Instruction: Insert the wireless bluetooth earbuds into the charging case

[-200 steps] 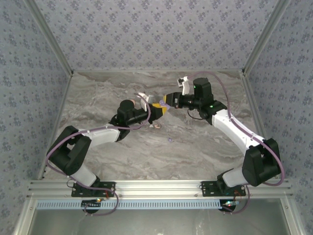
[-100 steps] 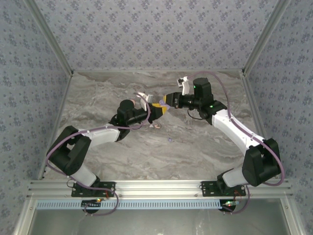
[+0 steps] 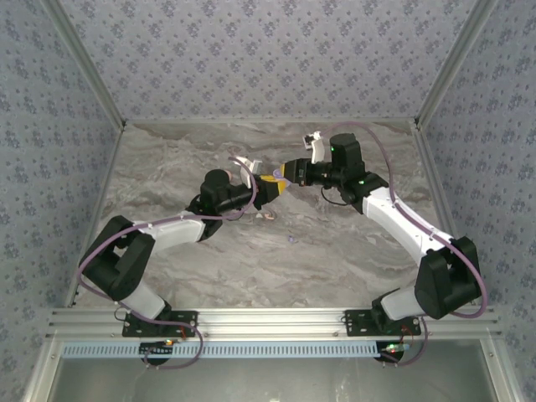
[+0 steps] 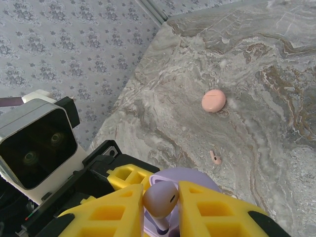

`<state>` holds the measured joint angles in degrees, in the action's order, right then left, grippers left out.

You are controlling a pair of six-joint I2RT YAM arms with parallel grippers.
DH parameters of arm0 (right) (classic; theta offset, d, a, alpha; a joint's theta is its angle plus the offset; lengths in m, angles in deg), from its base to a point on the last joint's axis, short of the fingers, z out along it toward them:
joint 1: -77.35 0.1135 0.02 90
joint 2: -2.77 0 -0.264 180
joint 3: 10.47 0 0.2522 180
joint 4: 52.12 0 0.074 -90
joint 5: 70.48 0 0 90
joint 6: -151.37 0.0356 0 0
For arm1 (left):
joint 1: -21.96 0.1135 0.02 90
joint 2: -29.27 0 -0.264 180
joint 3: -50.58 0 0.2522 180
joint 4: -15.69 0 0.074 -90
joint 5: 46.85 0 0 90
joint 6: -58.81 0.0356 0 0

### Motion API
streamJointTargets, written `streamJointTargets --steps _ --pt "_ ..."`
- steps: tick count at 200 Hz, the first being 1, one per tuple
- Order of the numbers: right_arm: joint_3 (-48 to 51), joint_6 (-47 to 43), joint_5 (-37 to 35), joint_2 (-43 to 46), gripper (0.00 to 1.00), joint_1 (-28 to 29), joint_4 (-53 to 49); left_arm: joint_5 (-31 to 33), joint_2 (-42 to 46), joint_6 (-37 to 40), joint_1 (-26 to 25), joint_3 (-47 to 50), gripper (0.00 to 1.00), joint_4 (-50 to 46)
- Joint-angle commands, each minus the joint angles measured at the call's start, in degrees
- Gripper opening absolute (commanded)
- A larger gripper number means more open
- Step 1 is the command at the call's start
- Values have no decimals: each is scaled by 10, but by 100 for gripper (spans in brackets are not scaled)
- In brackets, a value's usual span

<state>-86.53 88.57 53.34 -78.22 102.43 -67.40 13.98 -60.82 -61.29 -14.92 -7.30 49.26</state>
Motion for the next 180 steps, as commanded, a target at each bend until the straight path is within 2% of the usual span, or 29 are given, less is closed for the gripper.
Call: streamJointTargets --steps 1,67,180 --pt "-19 -18 -10 6 25 6 -16 -1 22 -5 -3 -20 12 12" --pt "-22 -41 -10 7 25 10 -48 13 35 2 -4 -18 12 -1" --pt "-55 -74 -26 12 41 18 -104 3 43 33 -3 -25 12 -32"
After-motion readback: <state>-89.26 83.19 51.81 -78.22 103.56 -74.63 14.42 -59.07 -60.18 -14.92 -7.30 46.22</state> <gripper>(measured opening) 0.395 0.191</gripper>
